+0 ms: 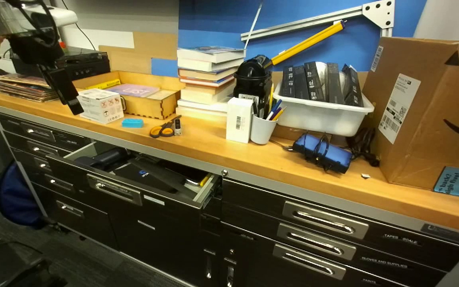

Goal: Put the blue object in the drawer and close the drawer.

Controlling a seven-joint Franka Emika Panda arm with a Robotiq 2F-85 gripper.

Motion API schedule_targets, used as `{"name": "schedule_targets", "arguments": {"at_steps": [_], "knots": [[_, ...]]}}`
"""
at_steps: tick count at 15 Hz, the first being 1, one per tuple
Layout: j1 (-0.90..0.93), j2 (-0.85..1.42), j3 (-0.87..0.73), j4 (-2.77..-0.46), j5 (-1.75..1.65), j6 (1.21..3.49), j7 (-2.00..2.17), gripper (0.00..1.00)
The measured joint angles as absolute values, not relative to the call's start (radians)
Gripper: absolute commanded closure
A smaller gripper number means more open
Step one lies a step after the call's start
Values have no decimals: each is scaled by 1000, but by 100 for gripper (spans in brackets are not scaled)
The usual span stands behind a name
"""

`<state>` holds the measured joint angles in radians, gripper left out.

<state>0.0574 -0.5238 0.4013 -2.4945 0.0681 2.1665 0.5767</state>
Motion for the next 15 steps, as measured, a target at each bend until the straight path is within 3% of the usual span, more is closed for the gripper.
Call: {"name": "schedule_targets", "arguments": {"at_steps": [7, 15], "knots": [[91, -245, 273, -2297, 52, 2169, 189, 0], [167, 162, 261, -1932, -69, 2091, 50, 0]]}}
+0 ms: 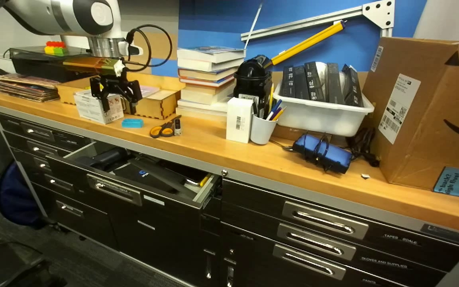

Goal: Put the blue object in the drawer and close the drawer.

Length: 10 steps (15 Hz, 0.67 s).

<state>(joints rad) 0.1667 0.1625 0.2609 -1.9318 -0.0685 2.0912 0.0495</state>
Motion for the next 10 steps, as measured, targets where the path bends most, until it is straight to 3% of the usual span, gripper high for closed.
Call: {"name": "schedule_targets", "arguments": {"at_steps": [10], "knots": [[209, 385, 224, -1720, -107, 2029, 36, 0]]}}
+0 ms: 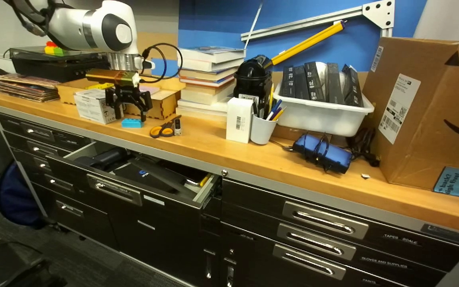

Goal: Put the blue object in the drawer and close the drawer.

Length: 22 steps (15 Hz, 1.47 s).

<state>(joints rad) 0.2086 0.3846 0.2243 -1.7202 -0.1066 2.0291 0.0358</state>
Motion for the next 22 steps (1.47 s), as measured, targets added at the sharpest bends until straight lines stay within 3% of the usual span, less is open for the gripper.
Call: {"name": "schedule_targets", "arguments": {"at_steps": [1, 2, 3, 6, 7, 11, 15, 22], "knots": [[209, 392, 223, -1714, -107, 2028, 36, 0], [209, 399, 221, -1709, -107, 2027, 36, 25], [209, 406, 221, -1705, -107, 2027, 36, 25], [209, 419, 220, -1700, -97, 2027, 32, 50], [210, 418, 220, -1700, -94, 2028, 32, 54], [219, 391, 220, -1727, -92, 2030, 68, 54], [242, 281, 234, -1901, -71, 2048, 87, 54], [255, 162, 216, -2197, -43, 2270, 338, 54]]}}
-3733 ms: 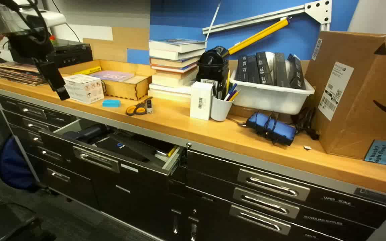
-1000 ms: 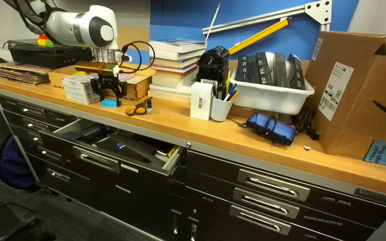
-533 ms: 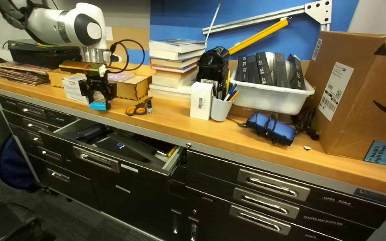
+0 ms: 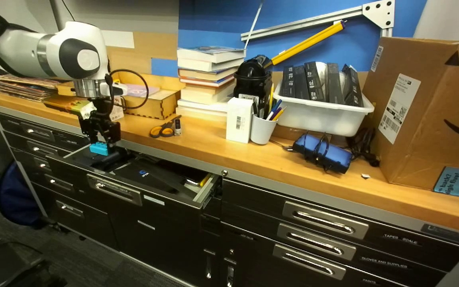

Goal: Put the blue object in the drawer and close the drawer.

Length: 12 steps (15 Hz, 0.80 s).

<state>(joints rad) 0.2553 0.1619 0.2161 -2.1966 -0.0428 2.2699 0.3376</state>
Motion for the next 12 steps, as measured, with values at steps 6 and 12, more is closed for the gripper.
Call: {"name": "schedule_targets", "arguments": {"at_steps": [6, 12], "knots": [[217, 162, 130, -2240, -45, 2361, 474, 0], [200, 103, 133, -2317, 56, 2360, 414, 0]]}}
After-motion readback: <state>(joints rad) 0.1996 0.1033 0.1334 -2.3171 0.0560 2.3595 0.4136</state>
